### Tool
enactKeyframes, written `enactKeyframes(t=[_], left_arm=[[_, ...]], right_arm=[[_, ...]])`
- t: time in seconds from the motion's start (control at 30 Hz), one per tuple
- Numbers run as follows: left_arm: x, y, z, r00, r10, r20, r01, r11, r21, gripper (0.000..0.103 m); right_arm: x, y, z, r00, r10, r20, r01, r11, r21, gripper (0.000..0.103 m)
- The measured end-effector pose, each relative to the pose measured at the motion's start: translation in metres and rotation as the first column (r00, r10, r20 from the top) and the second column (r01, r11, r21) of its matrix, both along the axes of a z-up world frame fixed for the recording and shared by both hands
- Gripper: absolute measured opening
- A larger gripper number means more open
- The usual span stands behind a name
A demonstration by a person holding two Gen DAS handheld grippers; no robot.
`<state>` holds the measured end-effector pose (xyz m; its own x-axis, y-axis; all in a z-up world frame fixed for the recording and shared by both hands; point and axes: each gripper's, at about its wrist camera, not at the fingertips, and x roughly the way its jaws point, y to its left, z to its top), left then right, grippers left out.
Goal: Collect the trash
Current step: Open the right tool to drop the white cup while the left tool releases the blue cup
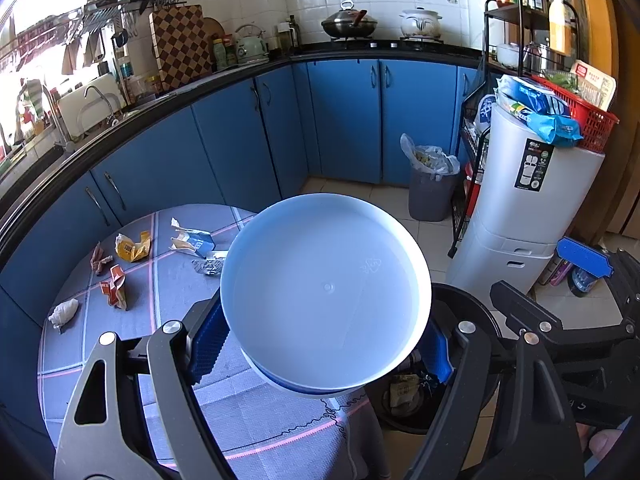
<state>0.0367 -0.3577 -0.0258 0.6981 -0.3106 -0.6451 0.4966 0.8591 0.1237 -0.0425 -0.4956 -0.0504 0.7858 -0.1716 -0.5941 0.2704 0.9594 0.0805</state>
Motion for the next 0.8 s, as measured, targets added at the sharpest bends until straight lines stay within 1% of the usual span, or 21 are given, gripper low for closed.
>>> enactKeyframes(t=[0.17, 0.33, 0.47, 0.57, 0.7, 0.8], left_arm=[[-0.001, -0.009, -0.001, 1.000, -0.020, -0.004, 0.020, 1.000, 0.010, 0.079], [-0.003, -0.022, -0.002, 0.999, -0.049, -0.001, 0.049, 0.999, 0.013, 0.079], [-0.005, -0.035, -0.003, 0.997, -0.074, -0.010, 0.074, 0.997, 0.022, 0.080], [-0.007, -0.042, -0.002, 0.997, -0.069, 0.018, 0.069, 0.997, 0.028, 0.096], [-0.009, -0.043, 0.000, 0.996, -0.066, 0.057, 0.064, 0.997, 0.032, 0.099], [-0.007, -0.041, -0.002, 0.997, -0.057, 0.057, 0.055, 0.998, 0.039, 0.099]], right_arm=[[-0.005, -0.006, 0.000, 1.000, -0.023, 0.002, 0.023, 1.000, -0.010, 0.091], [-0.015, -0.019, 0.000, 0.996, -0.093, -0.001, 0.093, 0.995, -0.029, 0.091], [-0.023, -0.034, -0.002, 0.991, -0.136, -0.003, 0.136, 0.991, -0.013, 0.091], [-0.026, -0.041, -0.003, 0.989, -0.151, -0.004, 0.151, 0.988, -0.008, 0.091], [-0.026, -0.044, -0.005, 0.988, -0.154, -0.006, 0.154, 0.988, -0.004, 0.091], [-0.023, -0.042, -0.007, 0.989, -0.147, -0.012, 0.147, 0.989, 0.001, 0.091]])
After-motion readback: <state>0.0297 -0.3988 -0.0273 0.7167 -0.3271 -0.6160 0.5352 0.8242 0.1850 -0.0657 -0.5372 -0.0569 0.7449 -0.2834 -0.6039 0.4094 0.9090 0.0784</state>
